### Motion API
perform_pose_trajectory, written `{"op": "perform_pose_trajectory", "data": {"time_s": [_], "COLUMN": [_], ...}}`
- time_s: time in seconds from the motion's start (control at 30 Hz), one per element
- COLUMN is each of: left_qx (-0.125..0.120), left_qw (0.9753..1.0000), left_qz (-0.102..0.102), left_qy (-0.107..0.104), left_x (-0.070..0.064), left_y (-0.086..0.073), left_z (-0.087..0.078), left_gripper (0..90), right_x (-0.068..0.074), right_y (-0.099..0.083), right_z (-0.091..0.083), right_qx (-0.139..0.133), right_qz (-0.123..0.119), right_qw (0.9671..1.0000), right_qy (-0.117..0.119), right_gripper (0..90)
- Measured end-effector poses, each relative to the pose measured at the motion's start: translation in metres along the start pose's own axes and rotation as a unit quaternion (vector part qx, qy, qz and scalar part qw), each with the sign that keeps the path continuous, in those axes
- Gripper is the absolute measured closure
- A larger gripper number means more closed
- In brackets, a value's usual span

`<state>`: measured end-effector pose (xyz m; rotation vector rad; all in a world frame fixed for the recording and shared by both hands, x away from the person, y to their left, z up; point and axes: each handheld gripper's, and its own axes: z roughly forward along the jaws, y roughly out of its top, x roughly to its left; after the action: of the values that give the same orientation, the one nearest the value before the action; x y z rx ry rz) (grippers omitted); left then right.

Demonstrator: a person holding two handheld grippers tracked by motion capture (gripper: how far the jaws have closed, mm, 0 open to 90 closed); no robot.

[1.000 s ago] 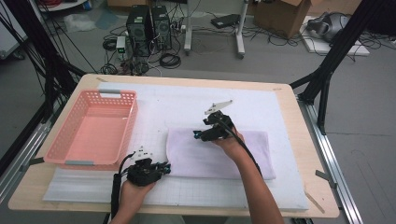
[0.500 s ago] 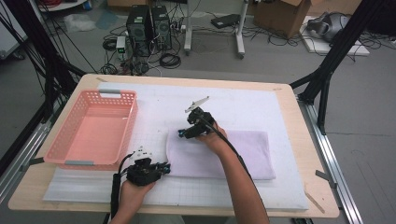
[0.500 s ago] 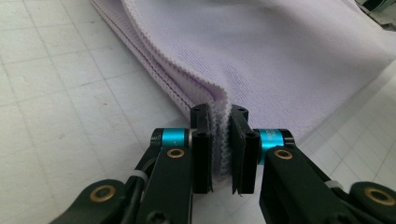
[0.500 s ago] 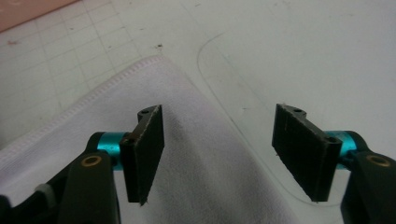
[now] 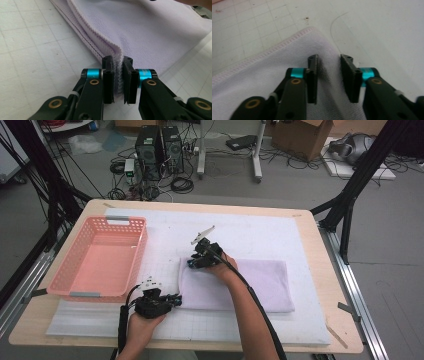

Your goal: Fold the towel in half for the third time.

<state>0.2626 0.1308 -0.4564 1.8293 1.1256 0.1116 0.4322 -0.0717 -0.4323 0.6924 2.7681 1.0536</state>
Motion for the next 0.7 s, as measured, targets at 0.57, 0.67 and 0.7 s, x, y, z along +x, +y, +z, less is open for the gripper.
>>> {"op": "perform_pose_trajectory", "data": {"time_s": [0.57, 0.67, 0.7], "left_qx": [-0.071, -0.083, -0.085], "left_qw": [0.9961, 0.9944, 0.9939], "left_qz": [0.008, 0.016, 0.018], "left_qy": [-0.051, -0.064, -0.069], "left_x": [-0.008, -0.014, -0.016], "left_y": [0.021, 0.029, 0.031], "left_z": [-0.028, -0.032, -0.031], "left_gripper": [81.6, 81.6, 81.6], "right_x": [0.001, 0.000, 0.000], "right_y": [0.003, 0.002, 0.002], "right_z": [-0.035, -0.046, -0.050], "right_qx": [-0.089, -0.110, -0.116], "right_qz": [0.029, 0.035, 0.036], "right_qw": [0.9951, 0.9927, 0.9920], "right_qy": [0.031, 0.034, 0.035], "right_gripper": [82.4, 82.4, 82.4]}}
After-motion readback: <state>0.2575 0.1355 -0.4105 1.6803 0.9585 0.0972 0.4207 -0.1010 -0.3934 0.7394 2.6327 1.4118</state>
